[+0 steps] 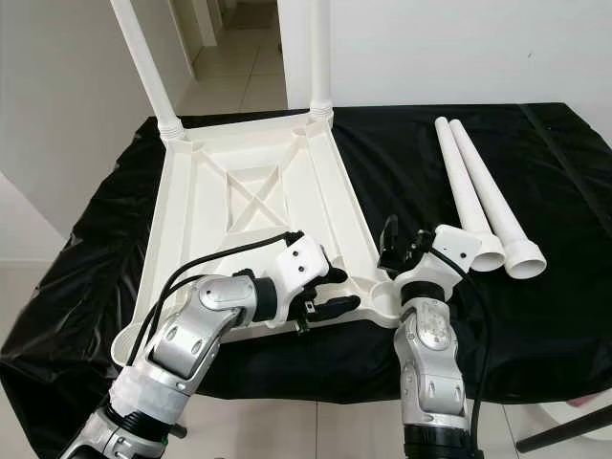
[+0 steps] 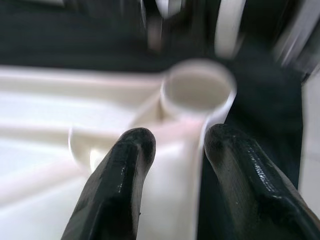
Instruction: Building children table
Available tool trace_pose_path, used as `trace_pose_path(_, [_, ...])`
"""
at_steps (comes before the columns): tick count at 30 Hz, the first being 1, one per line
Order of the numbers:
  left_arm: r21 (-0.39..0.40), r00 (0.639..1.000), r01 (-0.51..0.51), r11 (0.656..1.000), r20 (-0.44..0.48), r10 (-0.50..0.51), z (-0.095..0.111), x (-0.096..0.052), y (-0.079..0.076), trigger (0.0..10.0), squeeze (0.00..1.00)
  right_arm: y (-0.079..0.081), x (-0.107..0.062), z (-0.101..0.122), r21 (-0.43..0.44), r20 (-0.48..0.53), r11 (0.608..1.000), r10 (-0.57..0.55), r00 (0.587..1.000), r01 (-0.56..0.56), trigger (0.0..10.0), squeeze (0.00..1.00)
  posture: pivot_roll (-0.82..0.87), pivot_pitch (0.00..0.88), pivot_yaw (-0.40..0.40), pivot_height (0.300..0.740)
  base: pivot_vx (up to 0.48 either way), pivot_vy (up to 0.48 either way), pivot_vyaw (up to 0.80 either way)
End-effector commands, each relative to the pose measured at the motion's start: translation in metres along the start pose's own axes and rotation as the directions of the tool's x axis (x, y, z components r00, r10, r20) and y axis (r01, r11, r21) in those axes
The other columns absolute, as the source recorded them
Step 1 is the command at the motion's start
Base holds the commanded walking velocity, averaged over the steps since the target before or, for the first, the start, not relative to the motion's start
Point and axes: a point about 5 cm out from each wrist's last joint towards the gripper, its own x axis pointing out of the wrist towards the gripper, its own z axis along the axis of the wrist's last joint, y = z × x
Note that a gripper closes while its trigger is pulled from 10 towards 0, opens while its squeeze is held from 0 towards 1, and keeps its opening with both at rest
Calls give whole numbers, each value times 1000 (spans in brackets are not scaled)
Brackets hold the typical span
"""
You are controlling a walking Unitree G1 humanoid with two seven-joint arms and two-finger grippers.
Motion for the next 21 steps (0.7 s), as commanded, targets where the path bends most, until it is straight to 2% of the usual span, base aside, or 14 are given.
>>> trace_pose_path(1, [42, 982, -164, 986, -89, 167, -18, 1, 6, 10000, 0, 1, 0, 0, 8, 1, 1000, -5, 1000, 5, 10000, 0, -62, 91, 113, 740, 0, 0, 0])
trace_pose_path(4, [69, 980, -142, 987, -127, 150, -25, 2, 2, 10000, 0, -1, 0, 1, 6, 2, 1000, -10, 1000, 10, 10000, 0, -64, 95, 113, 740, 0, 0, 0])
trace_pose_path(8, [62, 980, -136, 989, -138, 143, -27, 2, 1, 10000, 0, -2, -1, 1, 6, 1, 1000, -12, 1000, 12, 10000, 0, -64, 95, 113, 740, 0, 0, 0])
trace_pose_path(14, [103, 968, -160, 982, -181, 176, -32, -1, 8, 10000, 0, -1, 0, 1, 9, 1, 1000, -14, 1000, 14, 10000, 0, -61, 99, 113, 740, 0, 0, 0])
trace_pose_path(15, [102, 967, -170, 980, -172, 186, -31, -3, 11, 0, 0, -1, 0, 1, 10, 1, 1000, -14, 1000, 14, 10000, 0, -57, 99, 112, 740, 0, 0, 0])
trace_pose_path(17, [98, 967, -183, 978, -161, 197, -30, -6, 13, 0, 0, -1, 0, 1, 11, 1, 1000, -14, 1000, 14, 10000, 0, -57, 99, 112, 740, 0, 0, 0])
trace_pose_path(21, [118, 976, -130, 985, -162, 148, -31, -15, 9, 0, 0, 0, 0, 0, 12, -2, 1000, -10, 1000, 10, 10000, 0, -52, 102, 112, 740, 0, 0, 0])
